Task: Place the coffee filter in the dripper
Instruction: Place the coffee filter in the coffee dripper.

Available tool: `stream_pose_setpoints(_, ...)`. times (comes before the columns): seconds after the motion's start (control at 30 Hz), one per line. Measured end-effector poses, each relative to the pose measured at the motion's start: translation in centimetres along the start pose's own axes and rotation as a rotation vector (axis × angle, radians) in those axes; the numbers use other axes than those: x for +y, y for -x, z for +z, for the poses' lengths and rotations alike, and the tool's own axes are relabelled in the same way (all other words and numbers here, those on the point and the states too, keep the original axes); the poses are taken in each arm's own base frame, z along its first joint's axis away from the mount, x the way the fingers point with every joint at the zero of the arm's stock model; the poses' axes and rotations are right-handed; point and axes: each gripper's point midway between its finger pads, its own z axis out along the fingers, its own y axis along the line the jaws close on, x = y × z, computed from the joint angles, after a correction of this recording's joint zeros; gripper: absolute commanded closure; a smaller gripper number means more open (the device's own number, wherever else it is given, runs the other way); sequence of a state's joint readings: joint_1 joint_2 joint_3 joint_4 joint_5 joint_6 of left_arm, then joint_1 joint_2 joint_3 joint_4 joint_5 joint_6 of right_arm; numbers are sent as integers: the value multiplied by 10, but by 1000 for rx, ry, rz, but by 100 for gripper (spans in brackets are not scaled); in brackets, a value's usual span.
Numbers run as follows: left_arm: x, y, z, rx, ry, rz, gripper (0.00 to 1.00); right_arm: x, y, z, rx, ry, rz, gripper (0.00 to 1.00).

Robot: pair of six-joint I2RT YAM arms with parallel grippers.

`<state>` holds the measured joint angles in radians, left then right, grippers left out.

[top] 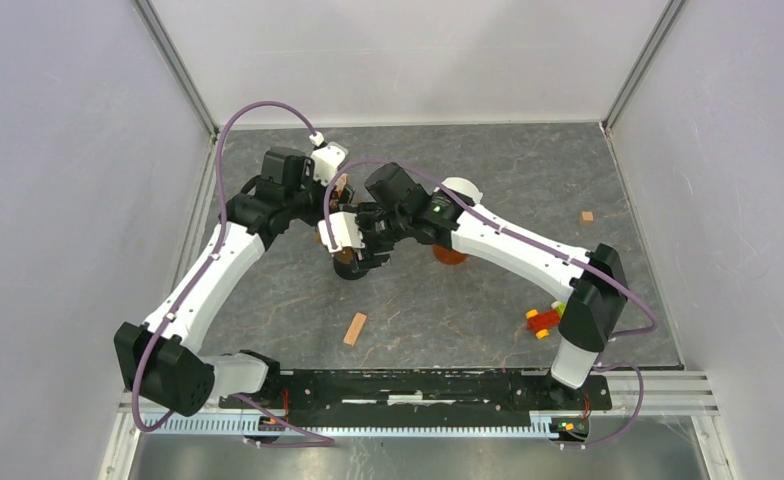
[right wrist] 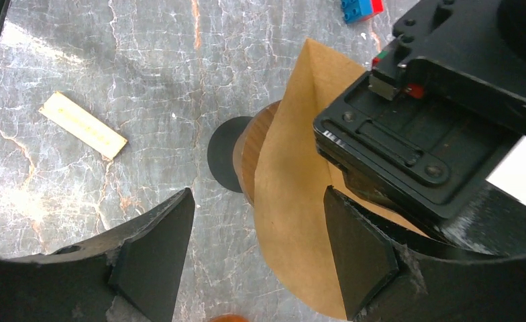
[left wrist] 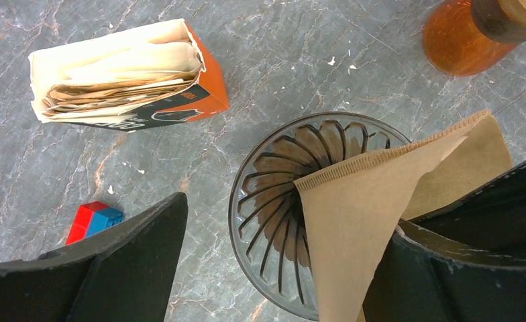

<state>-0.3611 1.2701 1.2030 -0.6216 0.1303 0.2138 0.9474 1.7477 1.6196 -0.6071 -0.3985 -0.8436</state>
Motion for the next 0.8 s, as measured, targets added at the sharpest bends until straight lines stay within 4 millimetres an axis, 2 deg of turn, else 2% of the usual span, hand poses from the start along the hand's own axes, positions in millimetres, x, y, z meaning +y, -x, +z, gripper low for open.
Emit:
stream_pose_setpoints(0.23, 1, -5, 6, 22, -1, 5, 11, 6, -8, 12, 19, 29, 8, 23)
stream_pose_setpoints(0.43, 2, -20, 19, 77, -5, -3, 12, 12, -17, 23, 37, 58, 12, 25)
stream_pose_setpoints(0.8, 6, -32, 23, 108, 12, -12, 13, 17, -21, 31, 47, 77, -1, 26)
